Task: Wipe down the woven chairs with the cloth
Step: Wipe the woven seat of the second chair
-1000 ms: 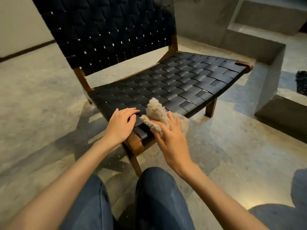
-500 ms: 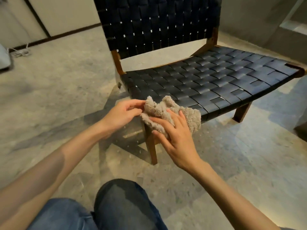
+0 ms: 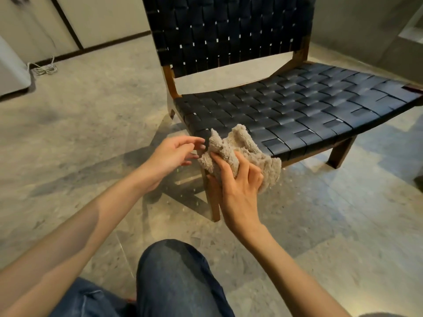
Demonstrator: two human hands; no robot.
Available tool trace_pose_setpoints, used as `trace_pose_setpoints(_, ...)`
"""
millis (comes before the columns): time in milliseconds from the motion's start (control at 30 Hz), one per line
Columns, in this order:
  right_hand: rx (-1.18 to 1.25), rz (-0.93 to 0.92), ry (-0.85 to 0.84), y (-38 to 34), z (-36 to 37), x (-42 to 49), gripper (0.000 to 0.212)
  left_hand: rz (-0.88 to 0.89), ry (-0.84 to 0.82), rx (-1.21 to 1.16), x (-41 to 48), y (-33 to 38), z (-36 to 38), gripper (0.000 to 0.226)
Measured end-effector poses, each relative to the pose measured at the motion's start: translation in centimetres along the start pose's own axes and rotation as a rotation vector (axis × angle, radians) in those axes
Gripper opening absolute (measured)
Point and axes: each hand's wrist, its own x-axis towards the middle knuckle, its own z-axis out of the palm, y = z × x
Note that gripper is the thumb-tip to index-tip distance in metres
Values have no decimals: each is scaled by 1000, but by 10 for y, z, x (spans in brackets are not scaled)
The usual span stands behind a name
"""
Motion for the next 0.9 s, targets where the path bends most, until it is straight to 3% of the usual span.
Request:
trace_pose_setpoints(200, 127, 78, -115, -1, -13, -3, 53, 6, -93, -42, -11, -6, 6, 22)
trace_pose_setpoints(267, 255, 67, -185, 5, -21, -6, 52, -2, -183, -85, -18, -9, 8, 19)
trace_pose_setpoints(367, 439, 89, -246, 14, -27, -19, 51, -54, -396, -194, -27, -16, 10, 36)
trace_pose_setpoints(500, 620, 152, -218, 21, -27, -35, 50, 111, -465, 40, -25, -24, 13, 27)
trace_pose_setpoints(633, 620, 216, -201, 32, -21, -52, 40, 152, -612, 122, -12, -42, 16, 15)
trace_pose_setpoints(767, 534, 196, -359, 48, -5, -67, 28, 96, -765, 228, 4, -78, 29, 11)
trace_pose_setpoints(900, 472, 310, -465, 62, 23, -67, 18, -14, -666, 272, 21, -121, 45, 7)
